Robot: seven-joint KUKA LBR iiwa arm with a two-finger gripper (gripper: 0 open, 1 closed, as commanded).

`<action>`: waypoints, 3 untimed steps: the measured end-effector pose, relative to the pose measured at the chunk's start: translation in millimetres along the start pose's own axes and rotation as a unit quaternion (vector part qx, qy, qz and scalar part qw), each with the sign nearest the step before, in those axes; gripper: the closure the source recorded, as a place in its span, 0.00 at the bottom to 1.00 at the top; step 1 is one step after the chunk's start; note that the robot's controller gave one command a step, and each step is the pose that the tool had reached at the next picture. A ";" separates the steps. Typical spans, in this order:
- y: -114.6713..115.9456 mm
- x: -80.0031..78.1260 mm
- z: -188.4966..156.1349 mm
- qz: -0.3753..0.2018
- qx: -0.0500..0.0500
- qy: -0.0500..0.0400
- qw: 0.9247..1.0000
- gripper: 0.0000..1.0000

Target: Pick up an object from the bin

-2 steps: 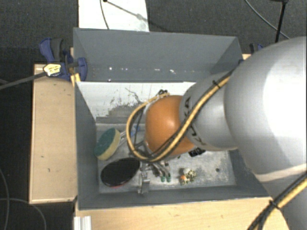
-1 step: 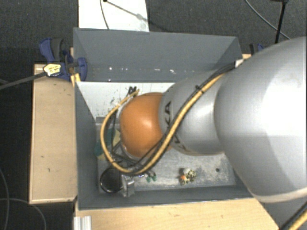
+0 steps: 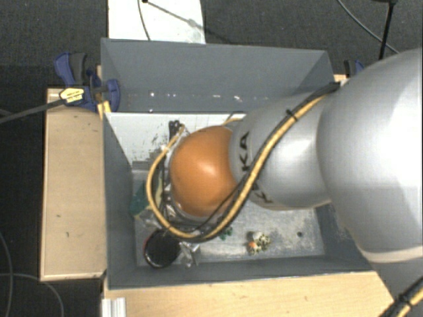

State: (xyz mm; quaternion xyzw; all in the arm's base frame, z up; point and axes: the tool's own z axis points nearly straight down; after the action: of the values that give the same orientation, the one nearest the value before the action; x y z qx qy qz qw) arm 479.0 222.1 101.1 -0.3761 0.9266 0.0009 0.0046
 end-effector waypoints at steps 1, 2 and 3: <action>-0.9 3.0 31.1 -0.184 -0.002 0.003 0.983 0.00; -0.7 2.5 30.7 -0.181 -0.003 0.003 0.984 0.00; -0.6 2.5 30.8 -0.179 -0.003 0.003 0.984 1.00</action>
Offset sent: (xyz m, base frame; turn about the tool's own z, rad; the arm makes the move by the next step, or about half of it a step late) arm -0.0013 -0.0034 -0.0311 -0.3715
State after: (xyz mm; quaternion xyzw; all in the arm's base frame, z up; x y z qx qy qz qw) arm 477.8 220.1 70.2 -0.5363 0.8440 0.0017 0.0006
